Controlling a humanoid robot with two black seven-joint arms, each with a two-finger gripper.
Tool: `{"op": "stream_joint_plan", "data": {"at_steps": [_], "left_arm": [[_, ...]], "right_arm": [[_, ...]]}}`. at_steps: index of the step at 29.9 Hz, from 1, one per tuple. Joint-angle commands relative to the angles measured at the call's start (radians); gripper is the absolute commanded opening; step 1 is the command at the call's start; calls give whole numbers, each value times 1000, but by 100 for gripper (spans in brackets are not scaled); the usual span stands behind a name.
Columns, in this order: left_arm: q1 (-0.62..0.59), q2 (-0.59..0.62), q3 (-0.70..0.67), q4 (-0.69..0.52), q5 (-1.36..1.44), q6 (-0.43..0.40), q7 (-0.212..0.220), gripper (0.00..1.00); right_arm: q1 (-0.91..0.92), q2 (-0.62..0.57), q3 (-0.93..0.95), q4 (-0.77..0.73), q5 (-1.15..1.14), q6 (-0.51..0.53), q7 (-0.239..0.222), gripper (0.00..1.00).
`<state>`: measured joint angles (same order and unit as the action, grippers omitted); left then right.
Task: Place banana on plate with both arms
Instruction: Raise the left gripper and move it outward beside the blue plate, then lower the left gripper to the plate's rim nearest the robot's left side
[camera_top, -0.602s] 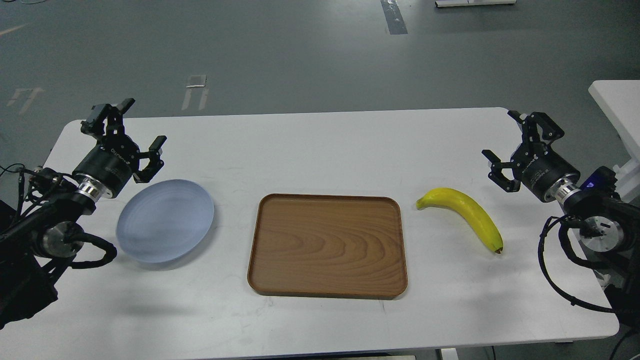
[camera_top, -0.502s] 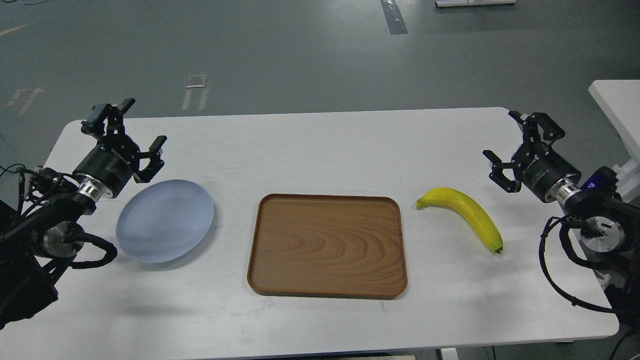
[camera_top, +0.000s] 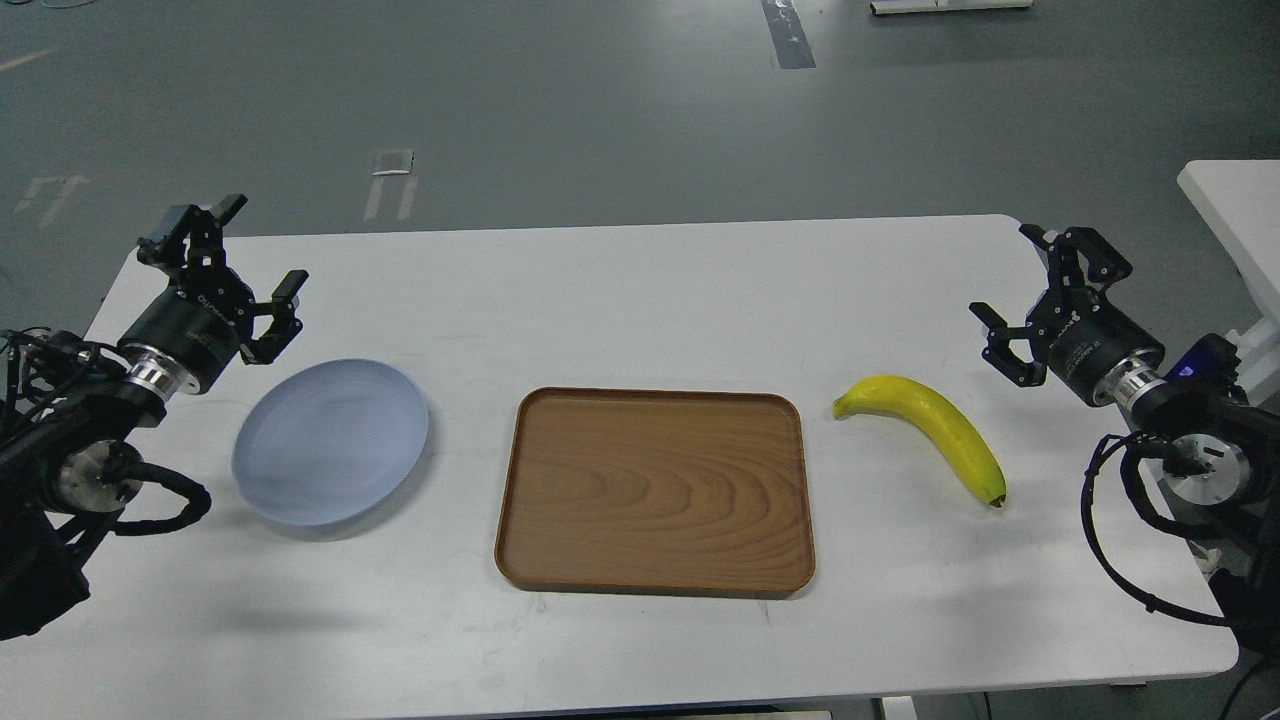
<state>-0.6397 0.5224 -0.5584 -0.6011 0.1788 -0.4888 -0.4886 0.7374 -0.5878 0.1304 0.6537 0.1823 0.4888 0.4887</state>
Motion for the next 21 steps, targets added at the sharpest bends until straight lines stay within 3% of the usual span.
{"op": "stream_joint_plan", "data": {"at_steps": [1,8,15,17,21], "left_arm": [[-23,30,2,-32,112,0,0,100],[-132,163,0,-215,687,0,0,100],[-123,258,32,-376,1172,1,0,100],[-120,278,92,-375,1348,99,0,100],[-118,303,182,-339,1435,200,0,100]], "right_arm": [[0,-1,-6,0,-4,0,0,100],[3,-6,-8,0,-6,0,0,100],[5,-4,-9,0,-7,0,0,100],[5,-4,-11,0,-7,0,0,100],[5,-6,-11,0,-7,0,0,100]]}}
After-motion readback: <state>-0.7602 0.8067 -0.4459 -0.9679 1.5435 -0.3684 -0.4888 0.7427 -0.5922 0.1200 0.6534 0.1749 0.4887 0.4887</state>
